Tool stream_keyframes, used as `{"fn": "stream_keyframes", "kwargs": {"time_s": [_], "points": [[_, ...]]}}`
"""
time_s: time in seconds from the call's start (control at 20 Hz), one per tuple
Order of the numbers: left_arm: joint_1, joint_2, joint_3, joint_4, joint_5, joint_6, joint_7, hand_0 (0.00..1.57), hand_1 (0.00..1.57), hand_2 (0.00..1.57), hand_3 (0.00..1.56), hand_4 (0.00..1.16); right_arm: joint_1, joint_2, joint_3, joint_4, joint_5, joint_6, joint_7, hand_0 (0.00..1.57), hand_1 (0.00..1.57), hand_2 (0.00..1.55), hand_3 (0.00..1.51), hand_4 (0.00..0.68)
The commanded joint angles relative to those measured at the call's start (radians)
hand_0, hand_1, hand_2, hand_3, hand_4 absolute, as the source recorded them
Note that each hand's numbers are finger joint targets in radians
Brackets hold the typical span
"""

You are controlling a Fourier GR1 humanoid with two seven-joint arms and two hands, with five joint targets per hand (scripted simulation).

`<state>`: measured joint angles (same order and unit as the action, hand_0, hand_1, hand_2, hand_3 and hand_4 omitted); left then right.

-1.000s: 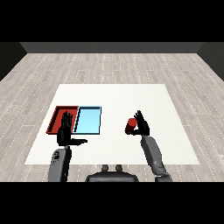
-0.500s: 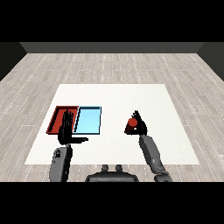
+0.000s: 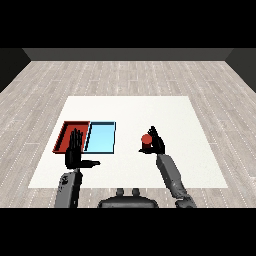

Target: Pick the red can and put it in the red box

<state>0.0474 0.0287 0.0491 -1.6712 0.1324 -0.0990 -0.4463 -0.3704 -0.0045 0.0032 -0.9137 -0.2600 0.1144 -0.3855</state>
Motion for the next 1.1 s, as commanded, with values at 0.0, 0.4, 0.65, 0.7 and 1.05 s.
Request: {"fn": "stream_keyframes", "kwargs": {"time_s": [0.0, 0.4, 0.65, 0.7, 1.05], "points": [[-0.066, 0.044, 0.068, 0.049, 0.061, -0.036, 0.018, 0.00, 0.00, 0.00, 0.00, 0.00, 0.000, 0.004, -0.001, -0.022, 0.014, -0.019, 0.017, 0.00, 0.00, 0.00, 0.00, 0.000], [-0.058, 0.009, 0.024, 0.050, 0.015, -0.005, -0.012, 0.00, 0.00, 0.00, 0.00, 0.00, -0.143, 0.004, -0.008, 0.195, -0.021, -0.067, -0.004, 0.00, 0.00, 0.00, 0.00, 0.000], [-0.027, -0.011, -0.002, 0.035, -0.027, 0.019, -0.038, 0.00, 0.00, 0.00, 0.00, 0.00, -0.087, -0.010, -0.005, 0.203, 0.065, -0.103, -0.074, 1.52, 1.52, 1.50, 1.46, 0.493], [-0.079, 0.040, 0.069, 0.102, 0.041, -0.032, -0.036, 0.00, 0.00, 0.00, 0.00, 0.00, -0.193, -0.020, -0.027, 0.291, 0.079, -0.188, -0.021, 1.53, 1.53, 1.48, 1.43, 0.573], [-0.013, -0.008, 0.007, 0.055, -0.011, -0.001, -0.055, 0.00, 0.00, 0.00, 0.00, 0.00, -0.204, -0.003, 0.002, 0.329, 0.146, -0.230, -0.029, 1.53, 1.53, 1.47, 1.42, 0.551]]}}
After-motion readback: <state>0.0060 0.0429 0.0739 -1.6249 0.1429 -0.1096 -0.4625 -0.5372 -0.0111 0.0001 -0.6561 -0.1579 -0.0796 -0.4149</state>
